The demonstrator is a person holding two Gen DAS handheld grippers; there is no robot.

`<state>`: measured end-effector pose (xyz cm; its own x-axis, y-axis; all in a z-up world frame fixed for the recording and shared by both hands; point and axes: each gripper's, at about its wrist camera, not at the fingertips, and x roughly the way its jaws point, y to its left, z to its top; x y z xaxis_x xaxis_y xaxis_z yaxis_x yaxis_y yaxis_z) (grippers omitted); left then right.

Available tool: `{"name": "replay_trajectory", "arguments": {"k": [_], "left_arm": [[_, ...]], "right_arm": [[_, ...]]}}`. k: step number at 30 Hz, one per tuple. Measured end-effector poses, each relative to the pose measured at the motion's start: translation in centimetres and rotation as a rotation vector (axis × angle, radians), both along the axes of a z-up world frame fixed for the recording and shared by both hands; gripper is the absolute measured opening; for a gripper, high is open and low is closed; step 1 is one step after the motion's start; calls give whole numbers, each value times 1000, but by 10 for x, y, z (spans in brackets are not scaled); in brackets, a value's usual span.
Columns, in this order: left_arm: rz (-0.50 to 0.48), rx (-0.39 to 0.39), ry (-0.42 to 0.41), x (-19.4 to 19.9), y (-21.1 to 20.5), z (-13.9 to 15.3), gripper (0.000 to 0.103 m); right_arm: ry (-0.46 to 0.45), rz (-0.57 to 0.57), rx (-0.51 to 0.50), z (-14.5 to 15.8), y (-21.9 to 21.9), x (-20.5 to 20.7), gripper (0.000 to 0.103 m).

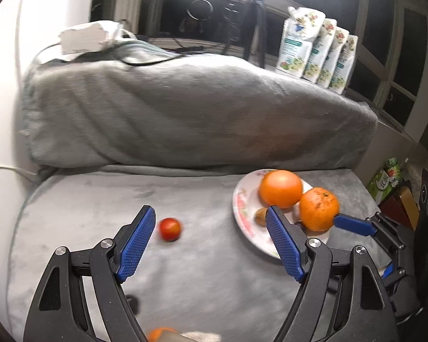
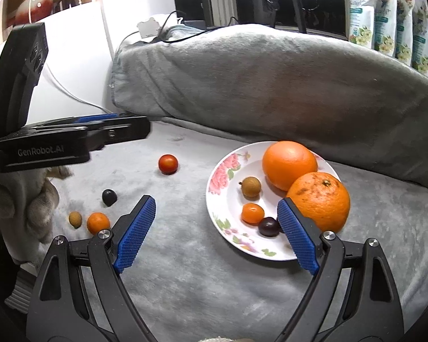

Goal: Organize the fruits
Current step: 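Withdraw both grippers from the plate toward the remaining fruit, then grasp the second brown kiwi with the left gripper while the right gripper grasps the tangerine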

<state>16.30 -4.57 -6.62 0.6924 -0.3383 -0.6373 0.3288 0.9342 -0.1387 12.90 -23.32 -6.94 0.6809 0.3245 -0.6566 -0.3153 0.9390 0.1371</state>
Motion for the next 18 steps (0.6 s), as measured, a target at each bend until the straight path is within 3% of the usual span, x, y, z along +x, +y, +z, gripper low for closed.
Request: {"name": "replay_trajectory", "arguments": {"k": [9,18], "left_arm": [[114,11,22,-13,63,-4,80],[197,-10,88,-30,112,-28,79]], "right_arm": [[15,95,29,-3,23,4,90],[68,236,21,-10,63,0,90]]}}
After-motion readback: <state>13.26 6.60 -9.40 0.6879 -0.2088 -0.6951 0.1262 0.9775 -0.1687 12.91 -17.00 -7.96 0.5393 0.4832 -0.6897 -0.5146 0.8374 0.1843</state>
